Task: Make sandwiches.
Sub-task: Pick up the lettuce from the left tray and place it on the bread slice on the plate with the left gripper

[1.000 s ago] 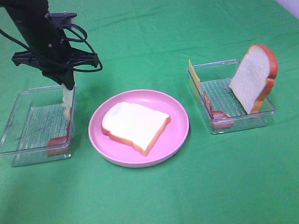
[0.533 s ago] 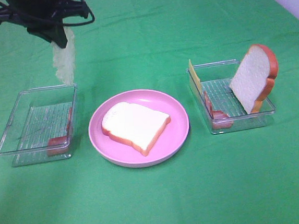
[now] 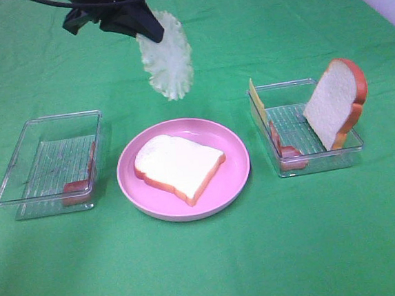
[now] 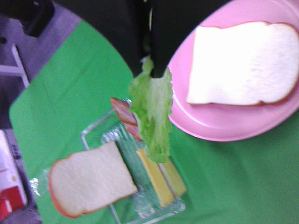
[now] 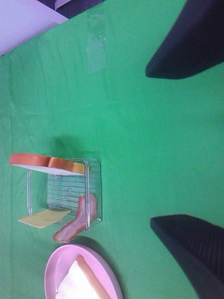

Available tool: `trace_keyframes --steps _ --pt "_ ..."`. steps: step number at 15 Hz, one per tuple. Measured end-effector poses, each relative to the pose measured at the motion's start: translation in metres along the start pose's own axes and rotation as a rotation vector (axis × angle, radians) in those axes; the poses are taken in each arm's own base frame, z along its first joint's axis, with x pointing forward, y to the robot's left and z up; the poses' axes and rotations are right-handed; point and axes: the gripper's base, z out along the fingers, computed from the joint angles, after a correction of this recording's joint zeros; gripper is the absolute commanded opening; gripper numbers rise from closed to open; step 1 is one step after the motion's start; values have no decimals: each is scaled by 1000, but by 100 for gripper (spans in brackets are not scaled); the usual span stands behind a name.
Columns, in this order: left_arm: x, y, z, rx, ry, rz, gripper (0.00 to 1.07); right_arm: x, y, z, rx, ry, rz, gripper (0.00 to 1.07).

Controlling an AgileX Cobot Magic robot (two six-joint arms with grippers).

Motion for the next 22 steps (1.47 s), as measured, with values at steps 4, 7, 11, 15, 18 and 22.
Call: trace_keyframes --steps 4,7,11,15,18,22 --pt "12 12 27 70 155 -38 0 0 0 0 0 0 0 75" --pt "14 20 40 62 185 -52 0 0 0 0 0 1 0 75" --pt "26 23 64 16 261 -27 0 0 0 0 -1 1 0 75" --pt "40 46 98 -68 362 -55 0 0 0 0 -1 1 0 75" --pt "44 58 104 -124 393 -41 0 0 0 0 -1 1 0 75" --pt "43 66 105 -201 381 -33 0 0 0 0 -1 1 0 75"
